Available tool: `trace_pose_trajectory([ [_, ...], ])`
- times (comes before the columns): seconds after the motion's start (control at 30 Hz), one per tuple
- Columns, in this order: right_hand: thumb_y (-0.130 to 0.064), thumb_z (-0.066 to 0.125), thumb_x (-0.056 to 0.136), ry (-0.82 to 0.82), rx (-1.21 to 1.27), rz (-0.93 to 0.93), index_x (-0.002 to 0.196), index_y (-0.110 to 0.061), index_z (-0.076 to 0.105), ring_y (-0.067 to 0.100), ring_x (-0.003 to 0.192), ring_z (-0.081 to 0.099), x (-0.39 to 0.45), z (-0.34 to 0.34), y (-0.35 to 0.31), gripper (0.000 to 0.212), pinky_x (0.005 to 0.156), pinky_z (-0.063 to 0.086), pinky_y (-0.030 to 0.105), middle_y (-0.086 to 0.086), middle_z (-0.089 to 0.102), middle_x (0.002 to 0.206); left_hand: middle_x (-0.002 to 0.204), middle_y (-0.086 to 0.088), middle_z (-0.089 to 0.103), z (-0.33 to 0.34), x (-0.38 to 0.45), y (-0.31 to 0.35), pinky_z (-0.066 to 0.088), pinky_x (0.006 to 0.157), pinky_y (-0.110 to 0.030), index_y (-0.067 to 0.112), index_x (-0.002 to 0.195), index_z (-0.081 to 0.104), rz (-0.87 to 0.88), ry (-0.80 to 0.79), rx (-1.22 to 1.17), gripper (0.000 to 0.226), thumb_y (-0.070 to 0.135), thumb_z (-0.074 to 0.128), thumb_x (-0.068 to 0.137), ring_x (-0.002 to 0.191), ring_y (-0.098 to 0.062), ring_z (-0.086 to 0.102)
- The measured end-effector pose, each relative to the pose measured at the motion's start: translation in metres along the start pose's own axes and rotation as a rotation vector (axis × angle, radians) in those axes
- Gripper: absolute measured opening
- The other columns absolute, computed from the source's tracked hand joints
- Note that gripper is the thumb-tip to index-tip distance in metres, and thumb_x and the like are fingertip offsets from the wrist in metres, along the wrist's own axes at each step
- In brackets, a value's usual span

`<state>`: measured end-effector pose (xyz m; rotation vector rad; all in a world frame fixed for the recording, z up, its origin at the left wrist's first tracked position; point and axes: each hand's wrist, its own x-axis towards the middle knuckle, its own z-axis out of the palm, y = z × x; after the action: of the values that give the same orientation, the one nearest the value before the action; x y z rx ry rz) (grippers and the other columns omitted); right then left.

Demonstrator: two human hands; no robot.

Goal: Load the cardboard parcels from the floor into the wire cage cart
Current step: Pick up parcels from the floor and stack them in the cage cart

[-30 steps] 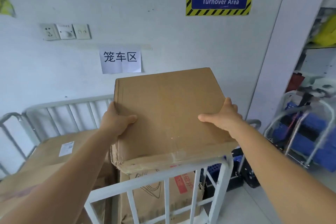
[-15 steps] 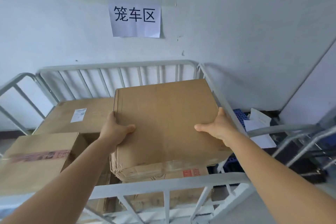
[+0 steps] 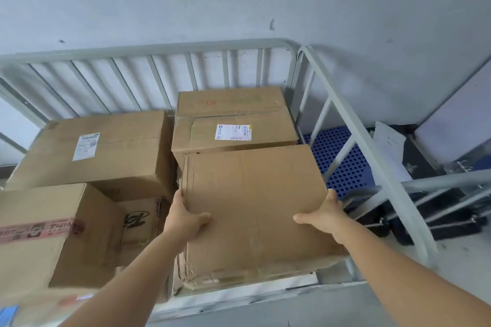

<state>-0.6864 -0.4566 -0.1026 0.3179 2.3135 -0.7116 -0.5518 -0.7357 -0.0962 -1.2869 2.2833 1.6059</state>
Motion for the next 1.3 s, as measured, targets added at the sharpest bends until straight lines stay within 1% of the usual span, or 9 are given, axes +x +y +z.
trace_pose_trajectory([
  [0.1,-0.043,0.087,0.066,0.008,-0.016,0.046,0.154,-0.019,-0.009,0.034,0.144,0.024,0.02,0.014,0.004,0.133,0.114,0.03,0.051,0.01,0.006,0.161,0.15,0.0,0.039,0.009,0.022,-0.015,0.044,0.098,-0.035,0.023,0.154,0.012,-0.045,-0.035,0.019,0.103,0.01,0.078,0.076,0.126,-0.025,0.049],
  [0.2,-0.039,0.087,0.067,0.004,-0.01,0.082,0.154,-0.02,-0.012,0.033,0.145,0.022,0.034,0.024,0.008,0.134,0.115,0.029,0.05,0.007,0.002,0.162,0.147,-0.001,0.042,0.018,0.038,-0.026,0.047,0.099,-0.039,0.025,0.153,0.013,-0.055,-0.057,0.032,0.103,0.009,0.079,0.075,0.122,-0.025,0.052],
  [0.4,-0.034,0.088,0.068,0.011,-0.004,0.104,0.154,-0.02,-0.015,0.034,0.145,0.022,0.051,0.03,0.001,0.134,0.115,0.028,0.051,0.008,-0.001,0.162,0.151,0.003,0.037,0.024,0.063,-0.036,0.045,0.104,-0.045,0.027,0.153,0.011,-0.052,-0.063,0.062,0.107,0.013,0.081,0.073,0.129,-0.024,0.048],
  [0.7,-0.041,0.088,0.065,0.044,-0.084,0.09,0.154,-0.018,-0.01,0.035,0.143,0.027,0.045,0.036,0.005,0.135,0.113,0.032,0.05,0.012,0.004,0.161,0.153,-0.003,0.033,0.023,0.058,-0.04,0.041,0.107,-0.045,0.025,0.155,0.005,-0.047,-0.051,0.242,0.108,0.024,0.08,0.076,0.135,-0.024,0.041],
  [0.8,-0.047,0.083,0.07,0.068,-0.18,0.046,0.154,-0.013,-0.012,0.035,0.146,0.021,0.037,0.036,0.004,0.132,0.114,0.031,0.048,0.01,-0.001,0.162,0.15,-0.005,0.035,0.019,0.048,-0.038,0.046,0.099,-0.041,0.021,0.154,0.011,-0.027,-0.051,0.366,0.099,0.028,0.076,0.079,0.13,-0.025,0.045],
  [0.93,-0.057,0.072,0.077,0.119,-0.442,-0.118,0.154,-0.011,-0.013,0.032,0.149,0.01,0.018,0.031,-0.001,0.124,0.118,0.025,0.046,0.009,-0.005,0.163,0.145,-0.004,0.036,0.011,0.026,-0.03,0.049,0.081,-0.037,0.019,0.145,0.028,-0.016,-0.065,0.535,0.073,0.033,0.068,0.086,0.113,-0.027,0.055],
  [1.03,-0.059,0.066,0.081,0.128,-0.56,-0.288,0.154,-0.014,-0.014,0.03,0.15,0.004,-0.001,0.027,-0.009,0.118,0.12,0.016,0.046,0.008,-0.008,0.164,0.15,-0.004,0.033,0.005,0.002,-0.023,0.049,0.093,-0.044,0.019,0.147,0.025,-0.008,-0.043,0.624,0.077,0.04,0.067,0.086,0.121,-0.028,0.051],
  [1.13,-0.059,0.062,0.085,0.12,-0.643,-0.473,0.155,-0.016,-0.012,0.028,0.151,0.002,-0.025,0.021,-0.019,0.111,0.12,0.011,0.045,0.006,-0.008,0.164,0.154,-0.004,0.028,-0.002,-0.029,-0.013,0.045,0.101,-0.042,0.016,0.151,0.019,0.001,0.01,0.669,0.082,0.041,0.065,0.088,0.131,-0.027,0.043],
  [1.3,-0.057,0.058,0.088,0.11,-0.732,-0.729,0.156,-0.018,-0.004,0.025,0.15,0.006,-0.07,0.016,-0.037,0.1,0.119,0.014,0.042,0.001,-0.002,0.165,0.156,-0.004,0.028,-0.022,-0.09,-0.001,0.042,0.106,-0.044,0.016,0.153,0.017,0.021,0.135,0.643,0.086,0.044,0.065,0.087,0.136,-0.026,0.038],
])
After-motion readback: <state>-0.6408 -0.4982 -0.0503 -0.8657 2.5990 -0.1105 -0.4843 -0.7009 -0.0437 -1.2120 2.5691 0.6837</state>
